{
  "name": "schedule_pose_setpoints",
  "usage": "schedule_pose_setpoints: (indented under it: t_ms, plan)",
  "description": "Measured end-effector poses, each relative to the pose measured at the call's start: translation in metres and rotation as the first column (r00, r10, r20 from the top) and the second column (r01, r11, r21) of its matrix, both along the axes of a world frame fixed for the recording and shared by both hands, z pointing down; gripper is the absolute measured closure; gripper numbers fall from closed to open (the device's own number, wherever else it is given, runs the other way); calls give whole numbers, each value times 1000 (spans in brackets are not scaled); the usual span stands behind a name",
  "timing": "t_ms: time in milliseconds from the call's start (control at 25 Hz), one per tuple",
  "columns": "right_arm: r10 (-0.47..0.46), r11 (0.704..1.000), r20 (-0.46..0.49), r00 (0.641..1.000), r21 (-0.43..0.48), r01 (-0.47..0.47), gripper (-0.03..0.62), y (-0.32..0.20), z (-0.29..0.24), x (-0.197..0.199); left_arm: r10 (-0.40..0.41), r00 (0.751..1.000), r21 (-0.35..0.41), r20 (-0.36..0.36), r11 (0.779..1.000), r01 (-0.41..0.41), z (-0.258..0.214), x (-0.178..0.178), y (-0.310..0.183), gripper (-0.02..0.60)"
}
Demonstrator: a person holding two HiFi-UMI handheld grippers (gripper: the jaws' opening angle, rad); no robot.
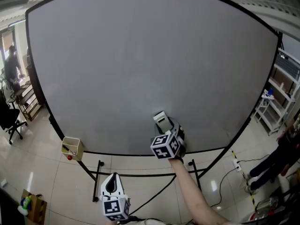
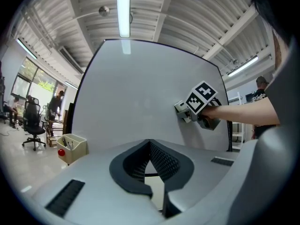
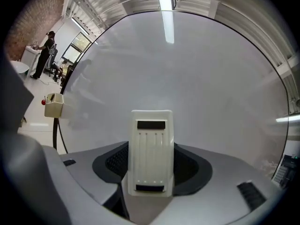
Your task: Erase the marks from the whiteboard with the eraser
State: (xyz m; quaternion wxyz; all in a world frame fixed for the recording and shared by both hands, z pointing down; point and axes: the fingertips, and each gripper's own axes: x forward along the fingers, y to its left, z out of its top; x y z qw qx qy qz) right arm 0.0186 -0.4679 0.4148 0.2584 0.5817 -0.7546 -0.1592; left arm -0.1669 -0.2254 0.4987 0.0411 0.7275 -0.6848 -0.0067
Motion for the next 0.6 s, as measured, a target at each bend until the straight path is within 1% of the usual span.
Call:
schedule_pose_setpoints:
  t_ms: [160, 280, 440, 600]
  plan:
    - [-6, 999, 1, 1000, -44, 6, 327, 0, -1, 0, -31, 1000, -21, -4, 999, 31, 8, -15, 5, 578]
    - [8, 1000, 1, 1000, -17, -8, 327, -2, -28, 4, -50, 999, -26, -21, 998, 50, 13, -22, 5, 578]
    - [-6, 1000, 60, 998, 25, 5, 328, -6, -96, 12, -47, 998, -18, -42, 999, 46, 16, -24, 2, 578]
    - [4, 990, 72, 997, 141, -14, 328, -9, -197, 31, -25, 996, -23, -82, 999, 24, 11, -16, 1, 578]
